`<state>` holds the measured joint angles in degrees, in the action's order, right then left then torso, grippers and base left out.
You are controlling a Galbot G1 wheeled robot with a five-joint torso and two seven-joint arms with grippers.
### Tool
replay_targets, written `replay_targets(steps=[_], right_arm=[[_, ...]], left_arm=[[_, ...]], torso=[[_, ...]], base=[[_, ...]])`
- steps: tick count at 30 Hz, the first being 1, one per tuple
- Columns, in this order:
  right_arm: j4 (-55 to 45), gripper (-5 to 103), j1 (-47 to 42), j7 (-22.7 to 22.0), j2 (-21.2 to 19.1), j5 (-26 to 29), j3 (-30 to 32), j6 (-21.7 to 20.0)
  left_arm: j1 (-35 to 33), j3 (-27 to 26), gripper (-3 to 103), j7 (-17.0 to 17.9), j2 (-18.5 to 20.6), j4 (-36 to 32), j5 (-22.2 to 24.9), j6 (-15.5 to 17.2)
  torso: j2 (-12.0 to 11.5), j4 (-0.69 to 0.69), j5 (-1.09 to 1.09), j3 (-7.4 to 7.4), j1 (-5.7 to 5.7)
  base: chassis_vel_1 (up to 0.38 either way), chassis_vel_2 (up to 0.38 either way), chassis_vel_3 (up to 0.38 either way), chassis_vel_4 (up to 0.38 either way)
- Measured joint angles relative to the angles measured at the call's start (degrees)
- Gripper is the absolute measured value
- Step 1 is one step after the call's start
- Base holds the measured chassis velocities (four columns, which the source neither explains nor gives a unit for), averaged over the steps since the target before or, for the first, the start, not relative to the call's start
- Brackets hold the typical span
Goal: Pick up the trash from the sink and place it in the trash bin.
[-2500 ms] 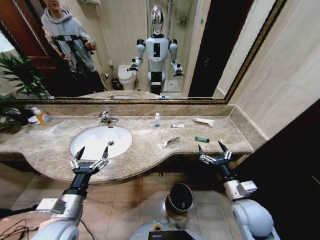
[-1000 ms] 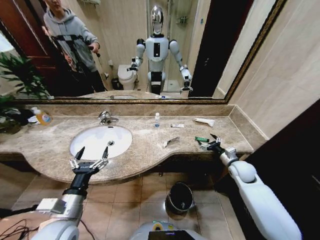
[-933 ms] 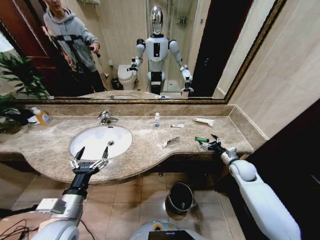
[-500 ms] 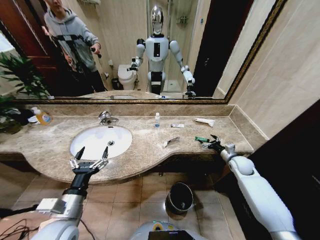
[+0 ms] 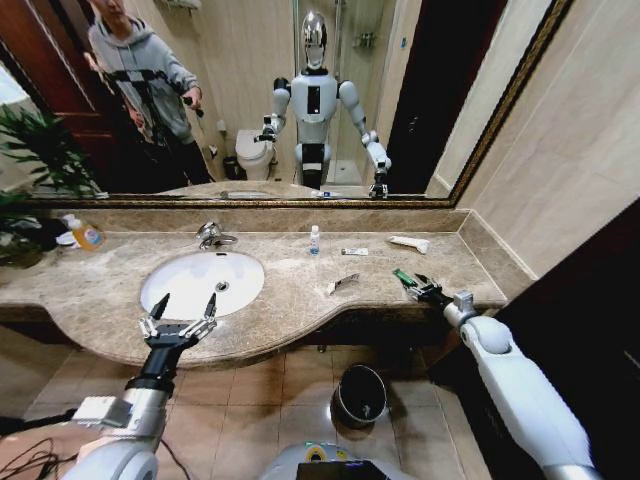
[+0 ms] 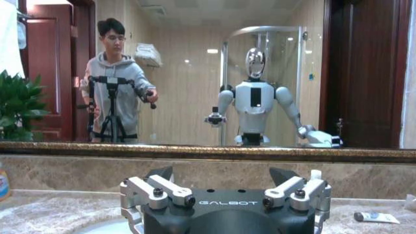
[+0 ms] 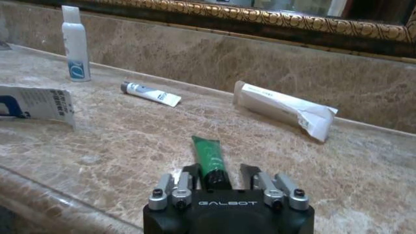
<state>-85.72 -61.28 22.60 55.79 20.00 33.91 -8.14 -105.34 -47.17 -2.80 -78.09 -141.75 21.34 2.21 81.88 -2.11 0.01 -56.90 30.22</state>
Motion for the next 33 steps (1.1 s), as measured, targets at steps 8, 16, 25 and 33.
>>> replay_targets(steps=[8,16,25,33], right_arm=[[-2.33,21,-2.12,-0.01,0.08,1.47,1.19,-0.01],[-5.85,21,-3.79,-0.33,0.20,2.85,2.21,-0.20],[-17.07,21,-12.24,-2.46,3.67,4.90,8.14,3.57],[-26.90,21,-27.66,-6.26,10.56,7.30,16.74,15.83]], left_arm=[[0.00,0.00,100,0.00,0.00,0.00,0.00,0.00],[0.00,0.00,100,0.00,0.00,0.00,0.00,0.00],[0.00,0.00,100,0.00,0.00,0.00,0.00,0.00],[0.00,0.00,100,0.02,-0.01,0.00,0.00,0.00]], torso=[[0.00,0.00,-0.01,0.00,0.00],[0.00,0.00,-0.01,0.00,0.00],[0.00,-0.01,-0.03,0.00,0.01],[0.01,0.00,-0.03,0.01,0.00]], base=[[0.000,0.000,0.000,0.000],[0.000,0.000,0.000,0.000],[0.000,0.000,0.000,0.000],[0.000,0.000,0.000,0.000]])
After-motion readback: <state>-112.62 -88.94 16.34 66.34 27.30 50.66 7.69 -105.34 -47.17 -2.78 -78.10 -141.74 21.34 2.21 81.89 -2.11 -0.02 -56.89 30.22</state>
